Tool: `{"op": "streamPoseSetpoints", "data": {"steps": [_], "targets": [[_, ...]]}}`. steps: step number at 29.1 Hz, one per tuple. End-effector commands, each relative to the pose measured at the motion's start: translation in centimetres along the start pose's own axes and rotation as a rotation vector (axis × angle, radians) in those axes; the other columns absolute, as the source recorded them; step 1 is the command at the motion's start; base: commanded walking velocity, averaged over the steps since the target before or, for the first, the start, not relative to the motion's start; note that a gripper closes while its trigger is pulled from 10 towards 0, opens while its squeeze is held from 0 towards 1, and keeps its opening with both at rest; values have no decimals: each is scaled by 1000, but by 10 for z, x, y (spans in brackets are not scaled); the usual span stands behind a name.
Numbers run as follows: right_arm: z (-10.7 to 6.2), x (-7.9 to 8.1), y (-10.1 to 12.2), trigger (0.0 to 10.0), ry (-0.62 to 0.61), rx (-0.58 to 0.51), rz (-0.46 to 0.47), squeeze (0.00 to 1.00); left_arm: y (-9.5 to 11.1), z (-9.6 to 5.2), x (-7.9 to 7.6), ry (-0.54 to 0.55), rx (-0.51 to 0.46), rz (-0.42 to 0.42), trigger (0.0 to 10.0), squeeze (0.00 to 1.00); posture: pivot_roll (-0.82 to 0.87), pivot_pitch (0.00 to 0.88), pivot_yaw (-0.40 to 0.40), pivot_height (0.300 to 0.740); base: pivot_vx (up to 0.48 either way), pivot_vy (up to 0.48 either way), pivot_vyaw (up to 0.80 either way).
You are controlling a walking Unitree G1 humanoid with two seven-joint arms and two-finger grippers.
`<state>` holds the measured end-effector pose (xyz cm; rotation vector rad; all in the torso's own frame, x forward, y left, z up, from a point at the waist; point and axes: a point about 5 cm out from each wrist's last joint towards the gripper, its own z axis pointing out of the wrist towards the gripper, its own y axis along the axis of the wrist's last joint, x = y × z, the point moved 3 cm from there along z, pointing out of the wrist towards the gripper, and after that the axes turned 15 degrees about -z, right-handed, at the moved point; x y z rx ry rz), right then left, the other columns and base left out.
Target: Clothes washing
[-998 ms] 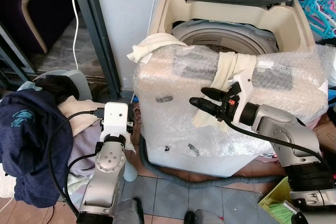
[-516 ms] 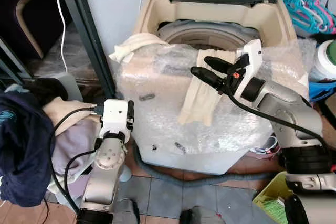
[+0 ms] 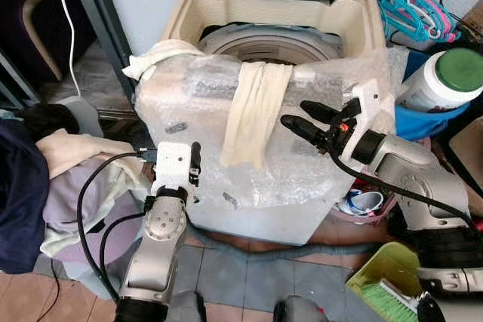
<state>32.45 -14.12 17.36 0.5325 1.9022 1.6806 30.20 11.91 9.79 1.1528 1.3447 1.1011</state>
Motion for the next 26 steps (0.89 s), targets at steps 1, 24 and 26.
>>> {"op": "streamPoseSetpoints", "data": {"steps": [1, 24, 26], "targets": [[2, 18, 0, 10000, 103, -1, 17, 0, 0, -1, 10, 49, -2, 16, 10000, 0, -58, 69, 23, 740, 0, 0, 0], [54, -27, 8, 10000, -412, -54, -273, 0, -8, -33, 80, 311, 81, 45, 10000, 0, 67, 64, 37, 740, 0, 0, 120], [56, -29, 6, 10000, -429, -31, -330, 0, -6, -31, 75, 290, 76, 37, 10000, 0, 67, 61, 38, 740, 0, 0, 0]]}}
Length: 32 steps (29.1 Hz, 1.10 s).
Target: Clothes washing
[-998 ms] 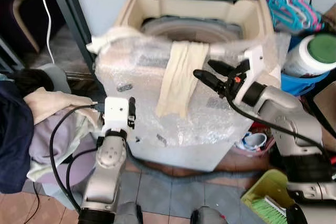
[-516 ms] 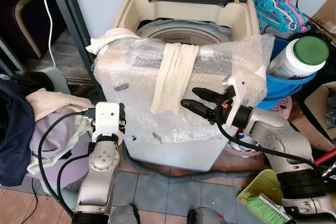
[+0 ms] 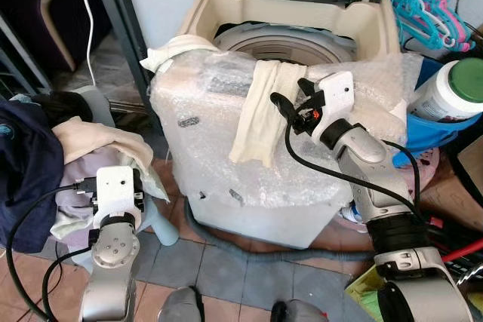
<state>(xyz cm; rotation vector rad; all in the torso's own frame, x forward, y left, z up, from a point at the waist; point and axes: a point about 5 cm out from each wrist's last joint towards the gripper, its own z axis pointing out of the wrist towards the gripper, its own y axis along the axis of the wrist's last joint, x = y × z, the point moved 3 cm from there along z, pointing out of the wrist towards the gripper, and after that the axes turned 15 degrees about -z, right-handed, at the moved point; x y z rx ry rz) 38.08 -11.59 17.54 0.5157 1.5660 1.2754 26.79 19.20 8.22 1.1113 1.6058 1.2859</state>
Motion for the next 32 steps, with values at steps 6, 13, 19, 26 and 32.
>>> {"op": "streamPoseSetpoints", "data": {"steps": [6, 13, 19, 26, 32], "targets": [[9, 4, -8, 10000, -66, 45, -162, 0, 3, 6, -9, -38, 5, 1, 10000, 0, 55, 57, 52, 740, 0, 0, 0], [10, 12, -18, 0, -47, 92, -194, 0, 6, 7, -16, -59, 3, -3, 10000, 0, 51, 56, 56, 740, 0, 0, 0], [8, -3, -27, 0, -92, 110, -156, 0, 2, 7, -17, -55, 17, -2, 10000, 0, 36, 60, 47, 740, 0, 0, 0], [10, -8, -31, 0, -72, 147, -116, 0, 2, 8, -19, -56, 19, -7, 10000, 0, 27, 64, 41, 740, 0, 0, 0], [10, -20, -33, 0, -77, 171, -58, 0, 1, 8, -21, -56, 21, -17, 10000, 0, 22, 66, 31, 740, 0, 0, 0]]}}
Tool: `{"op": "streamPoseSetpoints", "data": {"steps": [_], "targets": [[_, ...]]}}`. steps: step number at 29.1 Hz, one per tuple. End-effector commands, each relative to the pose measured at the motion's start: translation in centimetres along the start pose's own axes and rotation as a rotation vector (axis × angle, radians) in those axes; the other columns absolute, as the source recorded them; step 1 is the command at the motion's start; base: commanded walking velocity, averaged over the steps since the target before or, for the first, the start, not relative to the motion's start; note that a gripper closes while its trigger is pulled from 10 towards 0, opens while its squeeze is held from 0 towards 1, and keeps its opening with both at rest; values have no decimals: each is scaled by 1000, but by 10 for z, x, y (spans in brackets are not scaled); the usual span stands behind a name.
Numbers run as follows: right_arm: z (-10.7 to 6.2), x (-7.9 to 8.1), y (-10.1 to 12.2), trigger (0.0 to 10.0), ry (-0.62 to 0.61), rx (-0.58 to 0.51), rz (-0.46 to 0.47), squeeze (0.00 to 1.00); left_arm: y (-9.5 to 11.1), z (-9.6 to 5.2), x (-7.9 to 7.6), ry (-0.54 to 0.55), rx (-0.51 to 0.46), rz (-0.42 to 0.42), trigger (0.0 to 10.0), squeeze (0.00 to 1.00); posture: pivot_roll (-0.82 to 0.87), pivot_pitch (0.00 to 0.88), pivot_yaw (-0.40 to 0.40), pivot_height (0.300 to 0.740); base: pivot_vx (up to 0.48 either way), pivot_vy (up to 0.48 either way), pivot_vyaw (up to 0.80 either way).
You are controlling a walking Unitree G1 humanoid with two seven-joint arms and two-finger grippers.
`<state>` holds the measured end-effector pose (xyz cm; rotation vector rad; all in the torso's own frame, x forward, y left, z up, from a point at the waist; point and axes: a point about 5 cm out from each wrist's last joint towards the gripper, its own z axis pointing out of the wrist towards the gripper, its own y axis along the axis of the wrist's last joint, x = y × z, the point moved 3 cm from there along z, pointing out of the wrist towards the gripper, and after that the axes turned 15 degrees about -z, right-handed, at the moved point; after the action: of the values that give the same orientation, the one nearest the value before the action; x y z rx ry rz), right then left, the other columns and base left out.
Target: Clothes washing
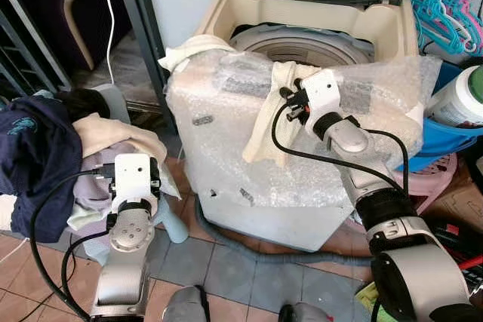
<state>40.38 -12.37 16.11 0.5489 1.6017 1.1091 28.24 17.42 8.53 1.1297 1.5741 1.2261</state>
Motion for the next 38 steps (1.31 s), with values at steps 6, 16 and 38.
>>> {"op": "streamPoseSetpoints", "data": {"steps": [6, 16, 38], "targets": [[0, -26, -12, 0, -19, 79, 36, 0, -4, 0, -1, 6, 16, -9, 10000, 0, 17, 70, 21, 740, 0, 0, 0], [11, -47, 13, 0, 11, 29, -2, 0, -6, 0, -4, 10, 20, -24, 10000, 0, 16, 72, 4, 740, 0, 0, 0], [26, -122, 99, 10000, -245, -113, -148, 1000, -2, 4, -8, 21, -2, -48, 10000, 0, 18, 53, -3, 740, 0, 0, 0]]}}
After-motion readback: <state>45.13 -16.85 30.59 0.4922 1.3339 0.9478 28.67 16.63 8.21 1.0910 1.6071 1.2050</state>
